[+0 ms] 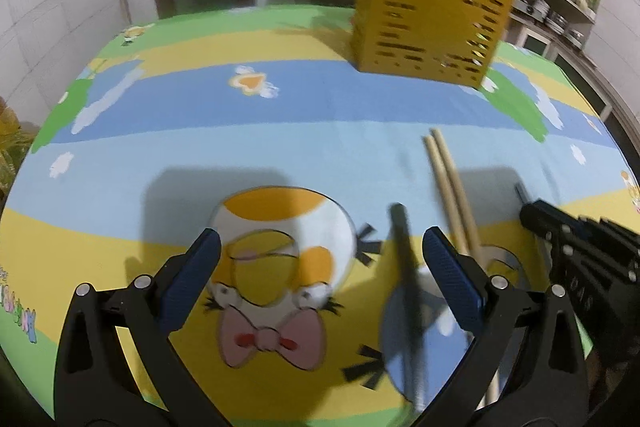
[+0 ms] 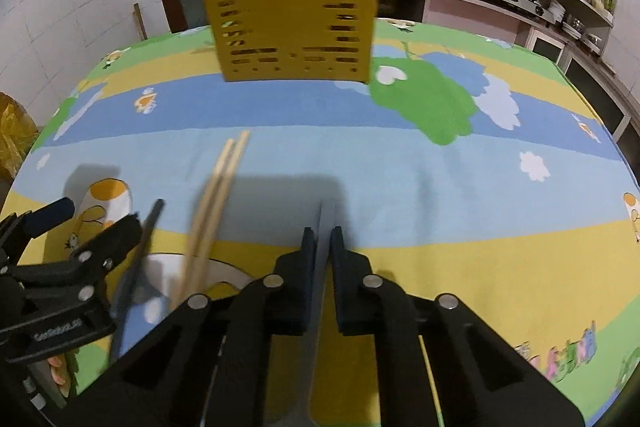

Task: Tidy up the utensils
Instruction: 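Grasp a metal spoon handle with the right tool while the left tool grasps another spoon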

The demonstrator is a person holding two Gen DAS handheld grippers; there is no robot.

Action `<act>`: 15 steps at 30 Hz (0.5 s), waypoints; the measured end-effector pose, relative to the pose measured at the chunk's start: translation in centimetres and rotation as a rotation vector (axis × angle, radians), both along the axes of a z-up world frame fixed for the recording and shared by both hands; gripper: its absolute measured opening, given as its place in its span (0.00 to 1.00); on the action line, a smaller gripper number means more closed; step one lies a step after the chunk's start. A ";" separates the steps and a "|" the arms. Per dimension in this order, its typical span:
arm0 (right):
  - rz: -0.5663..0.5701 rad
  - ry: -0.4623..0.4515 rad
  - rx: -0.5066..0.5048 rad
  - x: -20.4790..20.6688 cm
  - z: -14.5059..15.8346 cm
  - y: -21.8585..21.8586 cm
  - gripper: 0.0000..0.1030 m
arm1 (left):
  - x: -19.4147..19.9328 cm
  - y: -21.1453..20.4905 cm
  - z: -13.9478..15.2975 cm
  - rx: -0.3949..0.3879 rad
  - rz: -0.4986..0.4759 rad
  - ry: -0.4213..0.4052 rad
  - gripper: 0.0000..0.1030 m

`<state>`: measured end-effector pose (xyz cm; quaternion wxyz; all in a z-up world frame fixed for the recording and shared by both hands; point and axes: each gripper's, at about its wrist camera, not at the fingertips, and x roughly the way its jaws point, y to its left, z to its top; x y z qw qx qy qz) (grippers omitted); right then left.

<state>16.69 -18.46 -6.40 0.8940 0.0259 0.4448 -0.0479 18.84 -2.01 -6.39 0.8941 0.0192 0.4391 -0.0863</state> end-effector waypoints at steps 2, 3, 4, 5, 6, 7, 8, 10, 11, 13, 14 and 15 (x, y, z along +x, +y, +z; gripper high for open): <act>-0.004 0.000 0.015 -0.2 0.1 -1.4 0.08 | -0.1 -0.5 -0.2 0.001 -0.008 0.012 0.95; -0.004 0.000 0.020 -0.3 0.1 -1.8 0.08 | -0.1 -0.7 -0.3 0.002 -0.006 0.019 0.94; -0.003 0.002 0.027 -0.4 0.1 -2.2 0.08 | -0.1 -0.8 -0.4 0.001 -0.004 0.028 0.94; -0.003 0.002 0.037 -0.6 0.1 -2.7 0.08 | 0.0 -1.0 -0.6 -0.005 -0.006 0.041 0.90; -0.002 0.001 0.044 -0.7 0.1 -3.0 0.09 | 0.0 -1.1 -0.8 -0.008 -0.008 0.050 0.87; 0.002 0.000 0.054 -0.7 0.0 -3.2 0.09 | 0.0 -1.2 -0.8 0.003 -0.004 0.048 0.84; 0.008 -0.001 0.064 -0.7 0.0 -3.4 0.09 | -0.1 -1.4 -0.7 0.011 -0.005 0.039 0.79; 0.008 -0.005 0.078 -0.7 0.1 -3.6 0.10 | 0.0 -1.7 -0.7 0.019 -0.011 0.039 0.74; 0.000 -0.005 0.089 -0.5 0.1 -3.8 0.10 | 0.0 -1.9 -0.6 0.021 -0.015 0.044 0.70; -0.014 0.001 0.093 -0.3 0.2 -4.0 0.11 | 0.1 -2.1 -0.5 0.027 -0.018 0.051 0.65; -0.020 0.006 0.092 -0.1 0.3 -4.0 0.18 | 0.2 -2.3 -0.5 0.032 -0.023 0.055 0.59; -0.024 0.011 0.091 0.0 0.4 -4.1 0.24 | 0.2 -2.5 -0.4 0.034 -0.034 0.060 0.56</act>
